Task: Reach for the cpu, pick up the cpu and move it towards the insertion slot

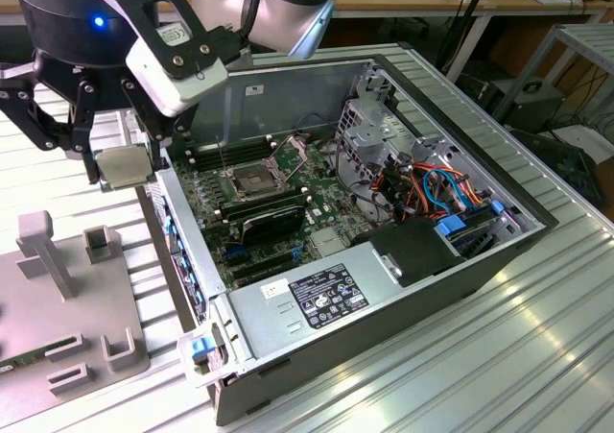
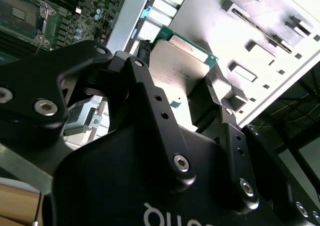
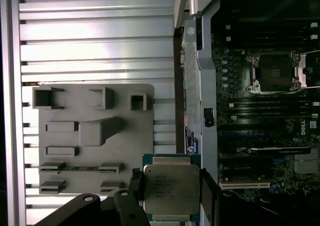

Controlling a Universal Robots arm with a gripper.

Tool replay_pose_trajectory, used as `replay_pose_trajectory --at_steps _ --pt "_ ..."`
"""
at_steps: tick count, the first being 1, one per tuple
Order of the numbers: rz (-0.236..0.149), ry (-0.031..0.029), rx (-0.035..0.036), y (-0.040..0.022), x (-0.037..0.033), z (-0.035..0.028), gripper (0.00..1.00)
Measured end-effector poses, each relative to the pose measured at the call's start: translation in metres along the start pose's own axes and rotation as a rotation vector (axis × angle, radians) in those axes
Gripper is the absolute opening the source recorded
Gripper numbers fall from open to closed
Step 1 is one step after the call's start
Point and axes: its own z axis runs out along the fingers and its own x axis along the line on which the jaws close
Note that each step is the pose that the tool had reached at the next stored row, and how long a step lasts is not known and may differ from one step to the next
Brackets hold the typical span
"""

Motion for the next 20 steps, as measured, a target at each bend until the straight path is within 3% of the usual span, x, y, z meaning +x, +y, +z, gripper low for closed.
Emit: replay_pose_trajectory --at_steps 7,10,20 --pt "0.0 -0.0001 0.0 0.0003 -0.0103 -0.0002 0.55" --pt "0.0 -0.0001 0.0 0.0006 -0.0247 -0.0003 0.55" --pt "0.0 0.0 0.0002 0.0015 -0.0614 -0.0007 0.55"
